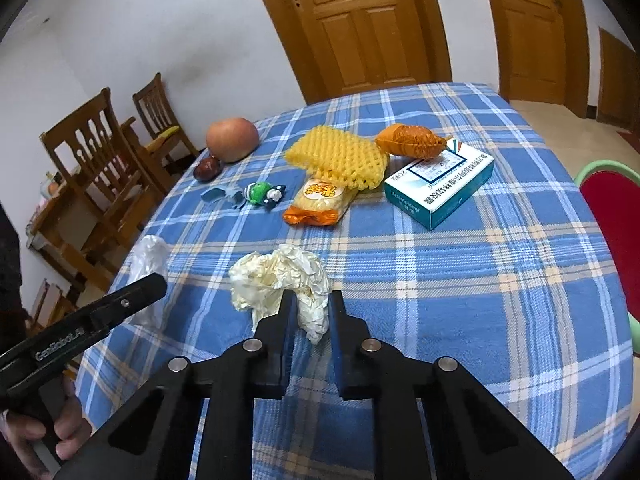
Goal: Collect trash
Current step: 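Grasp the crumpled tissue with the right tool, then carry bag and tissue over the red bin and release both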
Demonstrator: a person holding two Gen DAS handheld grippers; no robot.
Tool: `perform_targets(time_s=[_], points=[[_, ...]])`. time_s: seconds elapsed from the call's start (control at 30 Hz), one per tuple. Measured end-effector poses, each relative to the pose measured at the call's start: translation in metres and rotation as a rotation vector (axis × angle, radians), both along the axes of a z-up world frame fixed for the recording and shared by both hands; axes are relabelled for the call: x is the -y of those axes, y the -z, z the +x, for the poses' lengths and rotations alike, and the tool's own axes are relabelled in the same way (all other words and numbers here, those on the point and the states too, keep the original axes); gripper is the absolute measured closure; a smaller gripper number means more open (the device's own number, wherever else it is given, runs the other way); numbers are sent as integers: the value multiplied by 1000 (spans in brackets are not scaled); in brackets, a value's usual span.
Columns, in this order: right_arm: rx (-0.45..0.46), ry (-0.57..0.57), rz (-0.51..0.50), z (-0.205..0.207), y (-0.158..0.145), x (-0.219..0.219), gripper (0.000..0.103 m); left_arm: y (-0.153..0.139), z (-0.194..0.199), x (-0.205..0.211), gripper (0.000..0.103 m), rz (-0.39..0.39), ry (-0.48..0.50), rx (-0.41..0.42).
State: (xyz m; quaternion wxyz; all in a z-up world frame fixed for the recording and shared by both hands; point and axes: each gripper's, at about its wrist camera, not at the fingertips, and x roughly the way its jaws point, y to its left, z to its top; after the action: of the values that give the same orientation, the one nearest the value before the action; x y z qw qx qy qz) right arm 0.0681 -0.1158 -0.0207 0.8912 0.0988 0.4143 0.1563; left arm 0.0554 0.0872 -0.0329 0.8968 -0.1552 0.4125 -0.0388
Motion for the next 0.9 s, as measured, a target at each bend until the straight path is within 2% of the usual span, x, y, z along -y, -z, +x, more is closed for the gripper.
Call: perform_targets(time_s=[0.47, 0.9], points=[[104, 67, 62, -31, -34, 39, 91, -10, -1, 31, 69, -11, 79, 8], [177, 193, 98, -51, -57, 102, 91, -20, 3, 91, 69, -26, 235, 12]])
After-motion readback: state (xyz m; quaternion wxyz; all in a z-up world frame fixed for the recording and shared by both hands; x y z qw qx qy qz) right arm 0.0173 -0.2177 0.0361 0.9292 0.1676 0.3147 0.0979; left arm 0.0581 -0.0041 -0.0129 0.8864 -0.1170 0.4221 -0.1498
